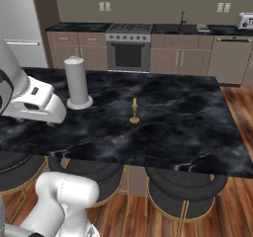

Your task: Get the candle and the beer from the cabinet and move them to the dining counter.

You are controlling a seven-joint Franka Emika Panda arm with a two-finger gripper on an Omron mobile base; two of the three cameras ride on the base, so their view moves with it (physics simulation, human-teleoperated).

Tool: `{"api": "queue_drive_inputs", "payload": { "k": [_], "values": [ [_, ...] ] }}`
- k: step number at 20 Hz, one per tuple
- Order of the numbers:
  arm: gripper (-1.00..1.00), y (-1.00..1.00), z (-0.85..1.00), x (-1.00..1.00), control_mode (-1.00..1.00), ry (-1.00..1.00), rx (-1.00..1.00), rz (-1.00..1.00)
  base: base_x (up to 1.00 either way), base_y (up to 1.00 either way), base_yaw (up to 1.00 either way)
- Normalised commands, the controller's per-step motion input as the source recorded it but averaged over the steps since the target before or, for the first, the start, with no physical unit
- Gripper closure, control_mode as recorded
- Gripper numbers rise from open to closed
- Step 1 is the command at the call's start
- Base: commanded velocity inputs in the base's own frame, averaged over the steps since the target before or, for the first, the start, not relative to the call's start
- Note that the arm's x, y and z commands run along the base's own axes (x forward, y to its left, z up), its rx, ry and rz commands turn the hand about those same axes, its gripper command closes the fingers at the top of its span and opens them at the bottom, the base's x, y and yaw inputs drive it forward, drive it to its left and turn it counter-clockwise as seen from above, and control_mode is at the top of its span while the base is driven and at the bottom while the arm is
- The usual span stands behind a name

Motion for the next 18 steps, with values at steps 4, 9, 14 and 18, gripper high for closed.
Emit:
{"api": "queue_drive_inputs", "payload": {
  "k": [4,9,14,18],
  "values": [
    [-1.00,0.06,-0.02,0.00,1.00,0.02,0.00,0.04,0.00,0.02,0.03],
    [-1.00,0.00,0.00,0.00,1.00,0.00,0.00,0.00,-0.04,-0.13,0.03],
    [-1.00,0.00,0.00,0.00,1.00,0.00,0.00,0.00,-0.51,-0.91,-0.04],
    [-1.00,0.00,0.00,0.00,1.00,0.00,0.00,0.00,-0.61,-1.00,-0.16]
  ]
}}
